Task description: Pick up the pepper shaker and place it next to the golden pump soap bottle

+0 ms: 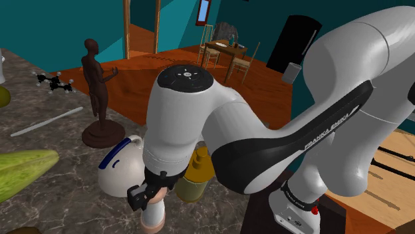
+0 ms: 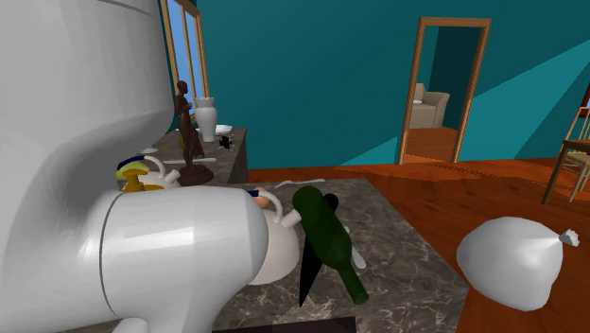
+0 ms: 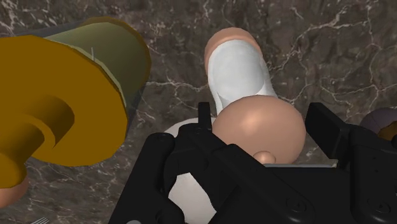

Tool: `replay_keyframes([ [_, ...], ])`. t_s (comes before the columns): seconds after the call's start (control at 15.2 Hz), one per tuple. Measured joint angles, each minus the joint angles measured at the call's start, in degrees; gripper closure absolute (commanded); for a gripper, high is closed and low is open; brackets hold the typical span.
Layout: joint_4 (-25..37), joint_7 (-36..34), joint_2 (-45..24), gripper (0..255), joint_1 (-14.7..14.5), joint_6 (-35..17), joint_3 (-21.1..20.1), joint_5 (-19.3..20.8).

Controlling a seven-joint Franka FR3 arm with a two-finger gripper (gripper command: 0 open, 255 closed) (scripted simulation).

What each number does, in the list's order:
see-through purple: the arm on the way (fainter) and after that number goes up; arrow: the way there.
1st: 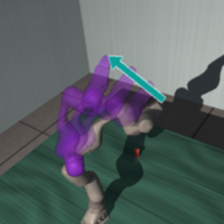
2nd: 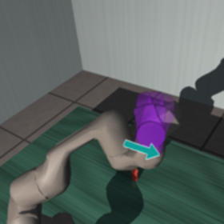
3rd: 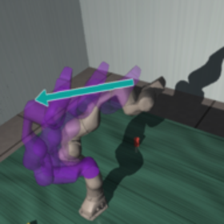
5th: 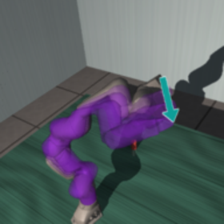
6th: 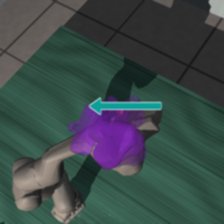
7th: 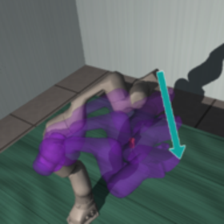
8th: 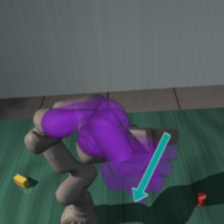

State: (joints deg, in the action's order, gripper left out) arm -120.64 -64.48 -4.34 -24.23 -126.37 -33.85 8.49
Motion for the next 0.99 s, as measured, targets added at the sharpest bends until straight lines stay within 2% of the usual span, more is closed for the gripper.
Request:
replay_keyframes([
  [0.2,-0.03,-0.03,-0.02,255,-0.01,-0.05,0.0,0.02],
  [0.26,-0.03,-0.03,-0.03,0,-0.01,-0.06,0.0,0.03],
  [0.66,-0.02,-0.03,-0.03,0,-0.01,-0.06,0.0,0.03],
  [0.99,3.48,1.7,3.04,0,0.12,5.79,-0.26,-2.47],
])
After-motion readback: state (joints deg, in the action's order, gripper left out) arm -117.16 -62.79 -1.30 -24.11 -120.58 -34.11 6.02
